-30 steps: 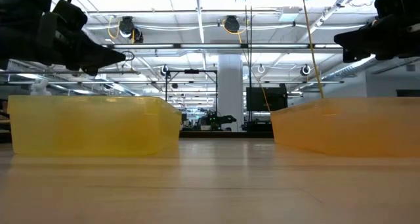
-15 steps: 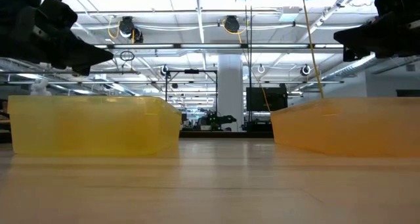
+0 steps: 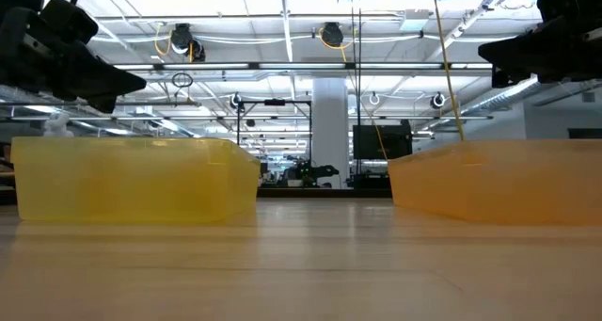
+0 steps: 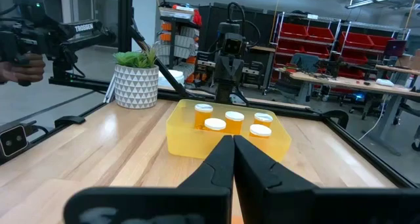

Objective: Pick and place medicine bottles into bin by pill shape (circle, oval)
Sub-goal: Return to Home Position

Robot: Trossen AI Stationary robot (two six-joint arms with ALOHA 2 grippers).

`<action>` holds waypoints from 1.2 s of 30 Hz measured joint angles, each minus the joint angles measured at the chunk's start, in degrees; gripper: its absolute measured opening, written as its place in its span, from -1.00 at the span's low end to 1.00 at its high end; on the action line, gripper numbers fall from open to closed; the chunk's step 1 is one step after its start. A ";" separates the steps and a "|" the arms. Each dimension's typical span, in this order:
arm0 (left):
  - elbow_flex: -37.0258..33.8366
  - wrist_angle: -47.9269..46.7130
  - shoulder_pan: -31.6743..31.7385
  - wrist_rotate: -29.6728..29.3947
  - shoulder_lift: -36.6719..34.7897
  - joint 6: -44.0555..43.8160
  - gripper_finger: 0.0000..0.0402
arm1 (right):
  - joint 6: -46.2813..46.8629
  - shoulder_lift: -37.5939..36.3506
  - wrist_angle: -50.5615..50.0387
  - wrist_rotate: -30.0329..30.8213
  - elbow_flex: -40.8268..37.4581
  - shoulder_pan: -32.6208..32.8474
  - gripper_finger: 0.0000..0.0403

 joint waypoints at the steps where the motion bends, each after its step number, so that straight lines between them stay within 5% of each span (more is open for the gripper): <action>1: 0.00 -0.42 -0.43 -0.79 -0.66 0.37 -0.99 | 0.01 0.00 -0.01 -0.01 0.00 0.00 -1.00; 14: 0.02 -1.26 -5.34 -4.68 -5.90 4.80 -0.99 | 0.02 0.00 0.00 -0.02 0.00 0.00 -1.00; 36: 0.06 -1.89 -6.38 -2.48 -11.33 12.09 -0.98 | 0.02 -0.02 0.02 -0.04 0.00 -0.02 -1.00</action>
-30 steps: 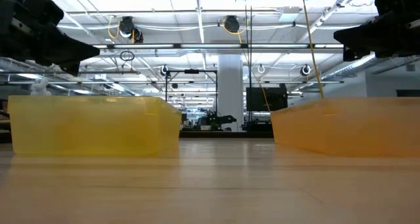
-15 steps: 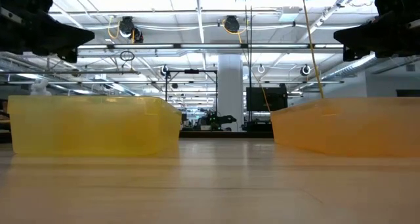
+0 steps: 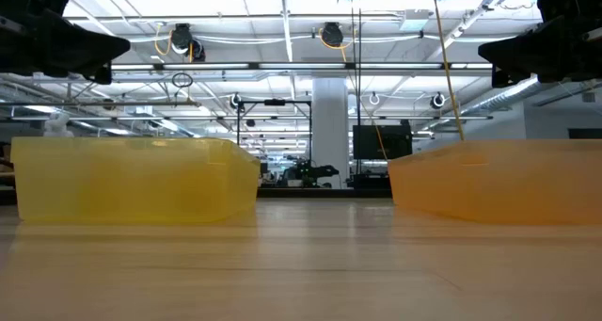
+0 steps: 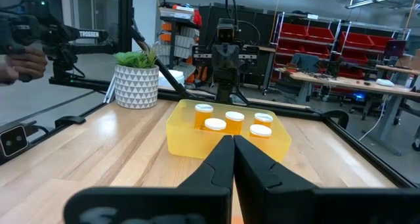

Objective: Pick and place medicine bottles into bin by pill shape (circle, oval)
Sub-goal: Return to Home Position

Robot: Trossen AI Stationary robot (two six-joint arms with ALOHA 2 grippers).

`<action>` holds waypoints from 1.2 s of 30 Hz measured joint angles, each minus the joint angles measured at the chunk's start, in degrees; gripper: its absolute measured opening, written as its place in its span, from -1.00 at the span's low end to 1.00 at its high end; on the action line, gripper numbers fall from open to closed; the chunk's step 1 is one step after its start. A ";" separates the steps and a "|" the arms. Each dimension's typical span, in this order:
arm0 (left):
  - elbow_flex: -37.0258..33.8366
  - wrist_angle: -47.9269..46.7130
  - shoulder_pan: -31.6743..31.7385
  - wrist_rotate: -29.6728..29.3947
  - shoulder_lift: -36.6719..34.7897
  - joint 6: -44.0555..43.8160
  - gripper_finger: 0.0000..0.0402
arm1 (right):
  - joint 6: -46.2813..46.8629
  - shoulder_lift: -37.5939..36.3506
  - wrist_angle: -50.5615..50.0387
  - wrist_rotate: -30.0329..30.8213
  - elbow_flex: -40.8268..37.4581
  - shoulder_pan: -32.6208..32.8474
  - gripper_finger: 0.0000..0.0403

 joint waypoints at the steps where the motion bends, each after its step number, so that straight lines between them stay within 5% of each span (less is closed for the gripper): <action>1: 0.00 -0.15 0.00 1.03 -0.01 0.55 -0.99 | -0.02 0.00 0.00 0.00 0.00 0.00 -1.00; 36: -0.15 1.91 0.00 2.97 0.00 -2.17 -0.87 | 0.00 0.00 0.00 0.00 0.00 0.00 -1.00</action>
